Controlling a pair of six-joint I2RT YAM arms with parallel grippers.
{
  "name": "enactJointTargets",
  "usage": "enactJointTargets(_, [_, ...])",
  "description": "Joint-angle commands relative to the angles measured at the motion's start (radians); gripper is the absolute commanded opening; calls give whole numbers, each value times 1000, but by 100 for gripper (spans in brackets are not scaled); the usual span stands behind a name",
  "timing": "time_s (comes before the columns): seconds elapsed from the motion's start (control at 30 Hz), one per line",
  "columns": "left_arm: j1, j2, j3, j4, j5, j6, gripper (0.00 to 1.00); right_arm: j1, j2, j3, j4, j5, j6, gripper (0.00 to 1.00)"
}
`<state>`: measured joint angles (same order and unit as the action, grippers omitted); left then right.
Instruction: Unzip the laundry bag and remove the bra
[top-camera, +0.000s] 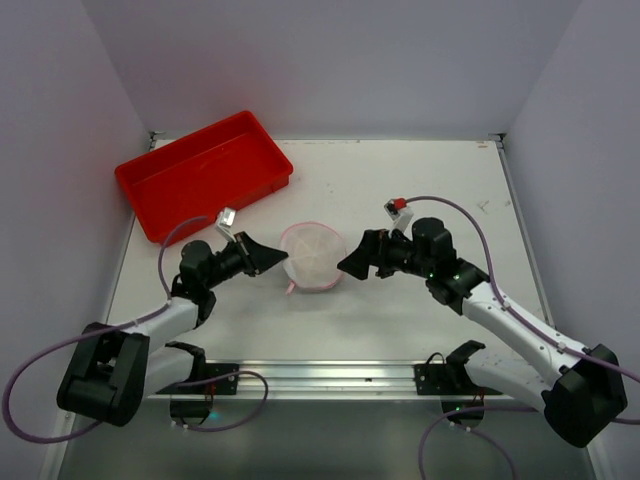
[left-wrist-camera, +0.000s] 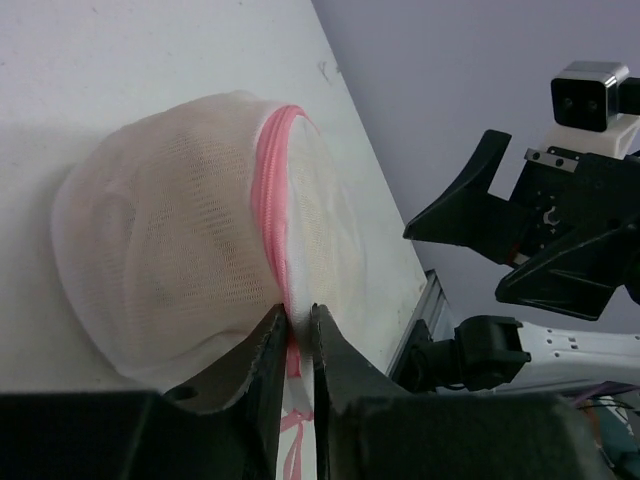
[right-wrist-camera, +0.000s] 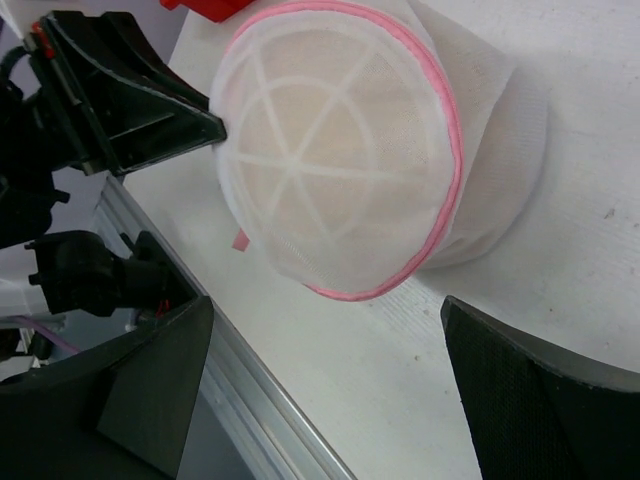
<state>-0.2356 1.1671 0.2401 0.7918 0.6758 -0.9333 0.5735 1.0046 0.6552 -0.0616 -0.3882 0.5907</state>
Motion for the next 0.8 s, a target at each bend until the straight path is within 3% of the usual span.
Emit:
enactJointTargets(0.0, [-77, -108, 66, -185, -129, 4, 17, 37, -40, 57, -29, 90, -45, 97])
enactJointTargets(0.23, [-220, -207, 113, -345, -377, -90, 0, 284, -14, 133, -70, 431, 7, 88])
enactJointTargets(0.3, [-241, -219, 101, -354, -433, -140, 0, 346, 5, 133, -49, 483, 64, 81])
enactJointTargets(0.6, [-335, -319, 54, -465, -722, -298, 0, 531, 141, 149, 29, 520, 238, 64])
enactJointTargets(0.77, [-393, -310, 59, -483, -800, -335, 0, 542, 259, 193, 17, 523, 228, 49])
